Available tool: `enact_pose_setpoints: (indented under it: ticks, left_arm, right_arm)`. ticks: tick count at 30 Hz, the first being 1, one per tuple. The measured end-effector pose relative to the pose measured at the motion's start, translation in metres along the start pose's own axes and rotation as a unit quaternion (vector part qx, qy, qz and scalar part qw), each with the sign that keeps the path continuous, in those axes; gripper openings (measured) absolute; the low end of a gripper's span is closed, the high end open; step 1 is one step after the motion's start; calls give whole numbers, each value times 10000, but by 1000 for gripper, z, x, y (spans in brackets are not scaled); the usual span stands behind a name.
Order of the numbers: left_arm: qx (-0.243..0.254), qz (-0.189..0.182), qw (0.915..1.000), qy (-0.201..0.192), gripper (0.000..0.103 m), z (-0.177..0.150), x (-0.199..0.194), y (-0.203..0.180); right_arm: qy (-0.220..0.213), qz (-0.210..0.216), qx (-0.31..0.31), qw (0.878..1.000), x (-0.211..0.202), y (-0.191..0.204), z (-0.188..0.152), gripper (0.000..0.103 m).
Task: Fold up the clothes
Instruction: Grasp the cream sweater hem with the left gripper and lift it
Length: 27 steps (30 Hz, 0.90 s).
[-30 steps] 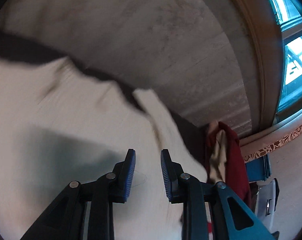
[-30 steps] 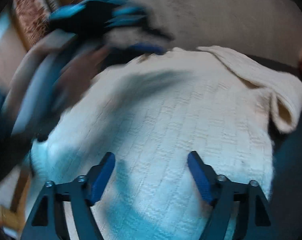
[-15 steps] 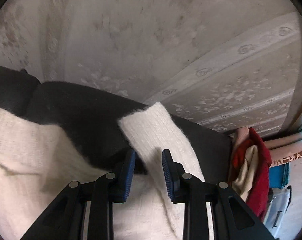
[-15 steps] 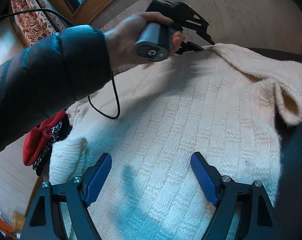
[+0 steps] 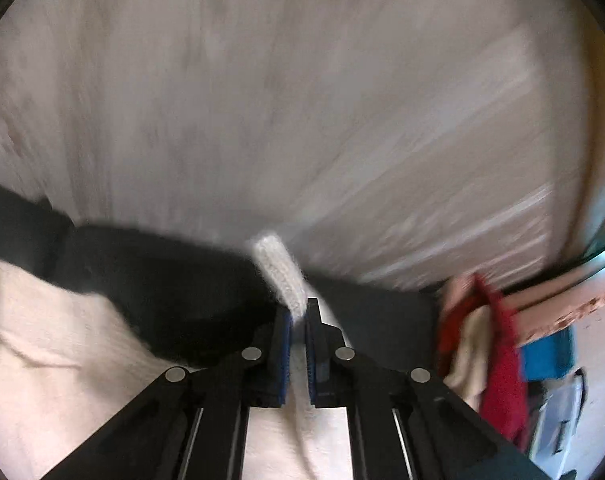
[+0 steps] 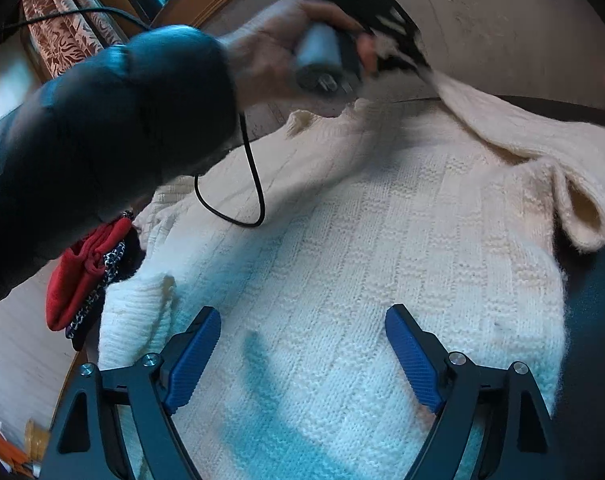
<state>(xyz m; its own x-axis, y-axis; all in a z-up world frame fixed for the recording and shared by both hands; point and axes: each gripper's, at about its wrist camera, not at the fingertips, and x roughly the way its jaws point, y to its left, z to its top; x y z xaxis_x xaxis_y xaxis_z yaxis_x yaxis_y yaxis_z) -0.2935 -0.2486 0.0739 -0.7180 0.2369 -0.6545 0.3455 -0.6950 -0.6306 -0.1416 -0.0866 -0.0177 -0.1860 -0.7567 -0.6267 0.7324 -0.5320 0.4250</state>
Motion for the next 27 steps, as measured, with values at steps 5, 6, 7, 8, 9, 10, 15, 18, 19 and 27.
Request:
enact_pose_setpoints:
  ticks: [5,6,7,8,9,10,15,18,19,27]
  left_arm:
    - [79,-656,9929,-993,5,20,-111,-18]
    - [97,-685,9910,-1143,5,20,-129,-18]
    - [83,-698,9892,-1290,5,17,-148,-14]
    - [67,-708,9871,-1437,5,15,-167,-10]
    - [45,-662,9857,-1551,5,9,-184,-2]
    - [22,-608,9842,-1661,5,4,-200,6]
    - [-223,-165,9844,-1736,5,-32,-246,72]
    - [-693,127,9856,-1537,5,-68,-247,126]
    - [-863,198,9850,-1483,5,-80,-247,143]
    - [-1315,992,9805,-1074,6,-142,-224,224]
  right_arm:
    - [25,-90,-48,9999,2,3,0,86]
    - [32,-107,-59,9999,2,4,0,86]
    - [33,-117,-64,9999,2,4,0,86]
    - [33,-124,-66,9999,2,4,0,86]
    - [32,-130,-69,9999,2,4,0,86]
    - [37,-134,-70,9999,2,5,0,86]
    - [56,-174,-90,9998,3,5,0,86]
    - [55,-179,-82,9998,3,4,1,86]
    - [54,-175,-74,9998,2,3,1,86]
    - [126,-230,-160,9995,5,6,3,90]
